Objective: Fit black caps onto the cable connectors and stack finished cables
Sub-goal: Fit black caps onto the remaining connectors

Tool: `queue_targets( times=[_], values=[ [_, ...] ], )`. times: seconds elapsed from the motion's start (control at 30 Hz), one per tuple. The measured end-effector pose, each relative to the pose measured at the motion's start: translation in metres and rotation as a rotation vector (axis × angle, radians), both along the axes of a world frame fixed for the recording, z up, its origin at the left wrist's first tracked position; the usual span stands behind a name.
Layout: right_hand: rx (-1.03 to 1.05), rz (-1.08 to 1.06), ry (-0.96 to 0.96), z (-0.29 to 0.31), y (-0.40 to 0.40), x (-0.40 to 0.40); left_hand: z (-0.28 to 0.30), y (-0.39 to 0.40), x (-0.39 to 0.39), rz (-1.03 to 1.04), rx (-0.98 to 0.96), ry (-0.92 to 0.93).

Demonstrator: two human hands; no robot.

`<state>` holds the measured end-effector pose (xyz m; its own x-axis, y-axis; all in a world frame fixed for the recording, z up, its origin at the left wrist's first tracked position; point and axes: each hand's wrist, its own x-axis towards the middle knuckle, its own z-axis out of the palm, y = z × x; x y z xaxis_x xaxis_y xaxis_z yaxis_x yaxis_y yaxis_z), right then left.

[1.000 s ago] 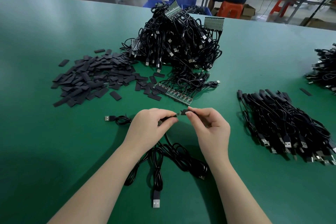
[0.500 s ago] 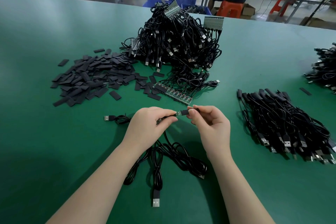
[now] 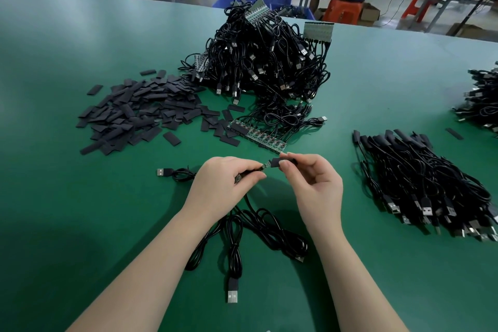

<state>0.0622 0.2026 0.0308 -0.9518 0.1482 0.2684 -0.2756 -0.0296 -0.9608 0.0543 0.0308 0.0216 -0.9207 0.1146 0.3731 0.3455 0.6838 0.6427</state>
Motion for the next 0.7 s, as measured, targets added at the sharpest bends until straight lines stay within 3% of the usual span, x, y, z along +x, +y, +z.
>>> queue_targets(
  times=[0.7],
  values=[
    [-0.173, 0.07, -0.145, -0.0045, -0.0011, -0.0056, 0.0002, 0.0001, -0.0006, -0.058, -0.014, 0.037]
  ],
)
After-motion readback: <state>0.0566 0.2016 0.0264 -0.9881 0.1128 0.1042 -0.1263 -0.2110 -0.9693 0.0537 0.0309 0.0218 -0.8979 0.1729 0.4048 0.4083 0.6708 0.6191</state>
